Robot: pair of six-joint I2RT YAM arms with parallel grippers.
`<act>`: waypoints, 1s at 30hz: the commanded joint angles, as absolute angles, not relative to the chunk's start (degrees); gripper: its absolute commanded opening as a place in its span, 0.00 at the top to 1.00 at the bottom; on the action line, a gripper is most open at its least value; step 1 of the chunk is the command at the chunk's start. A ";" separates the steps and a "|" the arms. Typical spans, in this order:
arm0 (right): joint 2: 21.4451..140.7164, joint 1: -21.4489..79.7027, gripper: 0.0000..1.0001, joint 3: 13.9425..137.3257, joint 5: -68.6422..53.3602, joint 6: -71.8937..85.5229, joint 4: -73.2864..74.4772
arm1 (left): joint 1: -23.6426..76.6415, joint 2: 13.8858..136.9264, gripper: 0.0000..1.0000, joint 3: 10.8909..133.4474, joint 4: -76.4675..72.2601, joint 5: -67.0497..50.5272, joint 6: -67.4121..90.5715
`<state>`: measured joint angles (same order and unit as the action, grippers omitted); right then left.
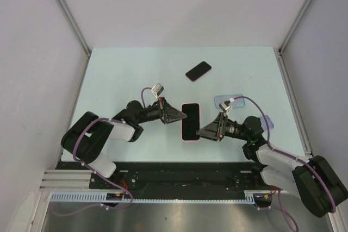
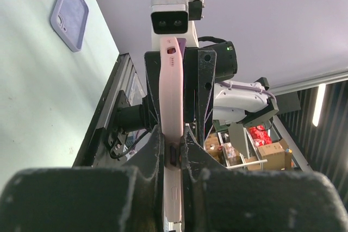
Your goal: Put the phone into the phone case
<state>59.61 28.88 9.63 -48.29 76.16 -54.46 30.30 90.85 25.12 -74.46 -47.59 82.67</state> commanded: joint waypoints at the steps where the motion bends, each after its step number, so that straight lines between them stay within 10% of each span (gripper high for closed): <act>1: 56.61 29.53 0.56 10.02 -49.75 74.36 -53.62 | 28.83 90.53 1.00 24.61 -79.89 -44.03 80.86; 7: 55.02 29.97 0.99 10.11 -48.78 74.18 -53.17 | 28.83 90.53 1.00 24.08 -79.28 -43.94 79.90; 17: 53.00 29.97 1.00 14.85 -46.40 67.15 -37.97 | 28.83 84.56 1.00 24.87 -63.83 -44.82 69.36; 24: 51.24 29.53 0.50 17.75 -47.28 63.82 -35.78 | 29.09 80.07 1.00 28.12 -56.79 -51.93 65.05; 30: 51.85 26.55 0.37 19.24 -47.99 62.23 -35.25 | 31.02 76.03 1.00 32.16 -43.63 -55.10 57.50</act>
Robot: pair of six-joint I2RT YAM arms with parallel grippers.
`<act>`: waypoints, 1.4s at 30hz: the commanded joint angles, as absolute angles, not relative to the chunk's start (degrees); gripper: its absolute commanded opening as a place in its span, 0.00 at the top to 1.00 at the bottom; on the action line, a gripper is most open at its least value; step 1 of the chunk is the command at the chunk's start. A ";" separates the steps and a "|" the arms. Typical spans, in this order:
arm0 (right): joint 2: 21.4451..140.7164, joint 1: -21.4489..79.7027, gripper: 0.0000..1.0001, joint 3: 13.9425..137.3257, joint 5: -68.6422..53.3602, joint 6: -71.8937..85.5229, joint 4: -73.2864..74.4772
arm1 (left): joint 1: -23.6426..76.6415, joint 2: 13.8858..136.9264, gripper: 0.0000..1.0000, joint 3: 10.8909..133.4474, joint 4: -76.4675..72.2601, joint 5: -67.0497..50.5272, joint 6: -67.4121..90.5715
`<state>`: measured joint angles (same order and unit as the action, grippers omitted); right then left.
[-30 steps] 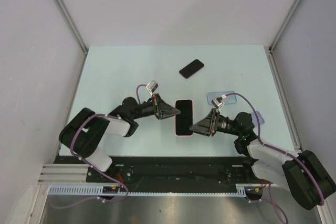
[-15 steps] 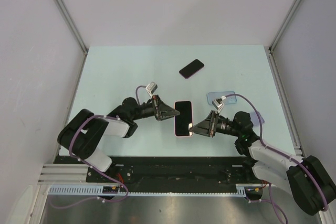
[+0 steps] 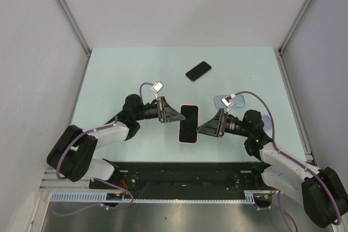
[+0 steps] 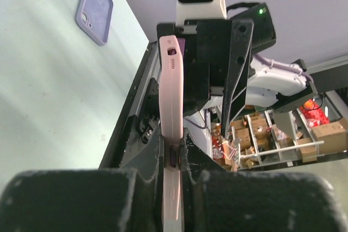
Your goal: Put the phone into the phone case
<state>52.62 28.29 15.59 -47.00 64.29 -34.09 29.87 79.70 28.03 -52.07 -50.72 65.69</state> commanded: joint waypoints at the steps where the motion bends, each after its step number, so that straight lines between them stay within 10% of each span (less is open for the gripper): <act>1: 52.12 26.19 0.37 19.68 -48.51 61.44 -35.07 | 31.46 75.85 1.00 33.13 -42.81 -56.33 57.05; 14: 56.16 23.03 0.57 22.85 -49.84 58.63 -36.30 | 34.19 77.25 1.00 35.24 -42.98 -61.17 58.27; 20: 53.79 22.15 1.00 22.94 -46.67 54.40 -30.32 | 34.19 77.61 1.00 38.58 -28.14 -57.05 48.98; 25: 52.82 22.06 1.00 23.99 -46.76 53.53 -28.05 | 35.15 78.05 1.00 41.39 -18.91 -54.49 44.39; 32: 53.96 23.81 0.48 24.08 -54.21 52.65 -28.57 | 35.33 75.51 1.00 41.31 -20.20 -53.70 46.13; 42: 50.19 27.68 0.48 17.67 -54.05 55.26 -32.32 | 34.54 70.14 1.00 38.50 -29.00 -48.61 54.40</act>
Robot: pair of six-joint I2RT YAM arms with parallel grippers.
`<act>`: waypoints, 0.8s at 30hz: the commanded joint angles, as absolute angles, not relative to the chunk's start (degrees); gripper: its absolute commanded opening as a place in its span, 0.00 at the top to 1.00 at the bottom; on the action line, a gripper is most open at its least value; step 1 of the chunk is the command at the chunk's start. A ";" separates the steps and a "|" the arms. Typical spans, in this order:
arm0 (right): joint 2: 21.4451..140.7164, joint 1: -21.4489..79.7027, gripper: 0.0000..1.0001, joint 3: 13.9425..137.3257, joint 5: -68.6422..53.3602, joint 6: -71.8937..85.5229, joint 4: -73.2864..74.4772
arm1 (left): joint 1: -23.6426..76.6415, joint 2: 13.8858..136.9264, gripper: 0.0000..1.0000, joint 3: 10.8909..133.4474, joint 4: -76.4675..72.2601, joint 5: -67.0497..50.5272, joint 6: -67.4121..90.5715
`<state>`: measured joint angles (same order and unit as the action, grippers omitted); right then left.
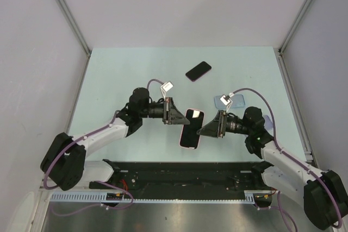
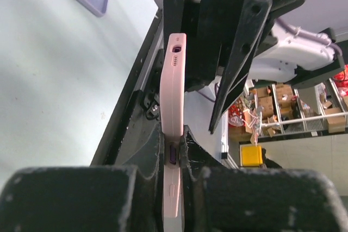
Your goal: Put the phone into the phone case
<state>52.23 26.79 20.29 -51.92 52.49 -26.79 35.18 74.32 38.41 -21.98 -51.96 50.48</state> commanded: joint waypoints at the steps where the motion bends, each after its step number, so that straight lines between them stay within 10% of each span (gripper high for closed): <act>1: 50.01 27.77 0.48 17.06 -54.05 55.98 -33.47 | 34.19 69.44 1.00 38.24 -29.35 -48.17 54.75; 13: 53.26 31.46 0.55 14.06 -51.24 60.29 -41.92 | 33.13 67.06 1.00 35.16 -34.19 -42.98 58.62; 19: 54.40 32.52 0.98 14.15 -48.78 62.84 -44.13 | 33.13 64.87 1.00 33.48 -32.00 -39.64 56.27; 24: 52.91 32.61 1.00 15.29 -43.25 60.91 -34.20 | 33.22 63.72 1.00 35.59 -22.42 -39.46 50.37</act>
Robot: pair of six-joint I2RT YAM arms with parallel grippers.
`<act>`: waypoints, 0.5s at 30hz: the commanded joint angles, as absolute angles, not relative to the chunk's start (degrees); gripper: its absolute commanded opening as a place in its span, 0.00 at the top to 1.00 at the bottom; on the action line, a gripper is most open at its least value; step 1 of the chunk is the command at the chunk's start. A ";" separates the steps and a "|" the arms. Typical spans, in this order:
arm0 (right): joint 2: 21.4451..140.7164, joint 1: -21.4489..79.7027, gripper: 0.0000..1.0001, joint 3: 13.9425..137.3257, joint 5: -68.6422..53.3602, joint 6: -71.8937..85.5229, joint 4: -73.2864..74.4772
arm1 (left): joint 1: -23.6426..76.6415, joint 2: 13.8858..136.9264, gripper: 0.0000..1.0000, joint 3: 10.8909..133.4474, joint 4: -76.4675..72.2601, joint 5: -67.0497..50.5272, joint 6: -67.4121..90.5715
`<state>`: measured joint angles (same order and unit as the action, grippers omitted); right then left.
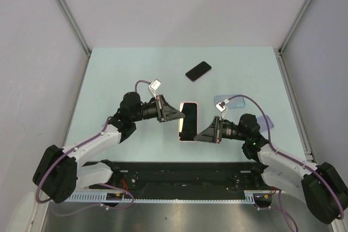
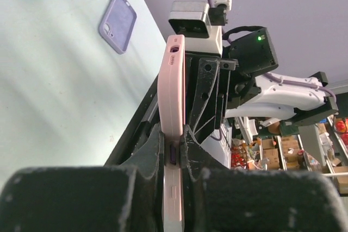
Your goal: Put the phone into the phone case
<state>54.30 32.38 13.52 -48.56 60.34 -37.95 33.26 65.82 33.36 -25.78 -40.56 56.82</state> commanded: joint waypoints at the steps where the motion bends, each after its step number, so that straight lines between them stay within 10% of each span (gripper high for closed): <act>1: 53.00 32.52 1.00 15.29 -43.16 61.00 -34.19 | 33.22 63.89 1.00 36.12 -21.72 -39.98 49.93; 4: 52.38 32.61 0.88 15.29 -42.89 61.26 -34.54 | 33.22 64.60 1.00 36.65 -20.84 -42.27 49.14; 7: 50.37 32.43 0.50 15.55 -43.50 58.72 -33.93 | 33.22 65.13 1.00 37.61 -20.39 -46.57 48.08; 15: 44.22 25.49 0.34 23.37 -46.14 42.02 -15.91 | 33.40 65.83 1.00 43.77 -7.31 -57.37 37.90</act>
<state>46.41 27.18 18.63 -45.47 50.50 -22.13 33.26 66.43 38.72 -10.90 -48.84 44.36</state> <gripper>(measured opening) 0.655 0.106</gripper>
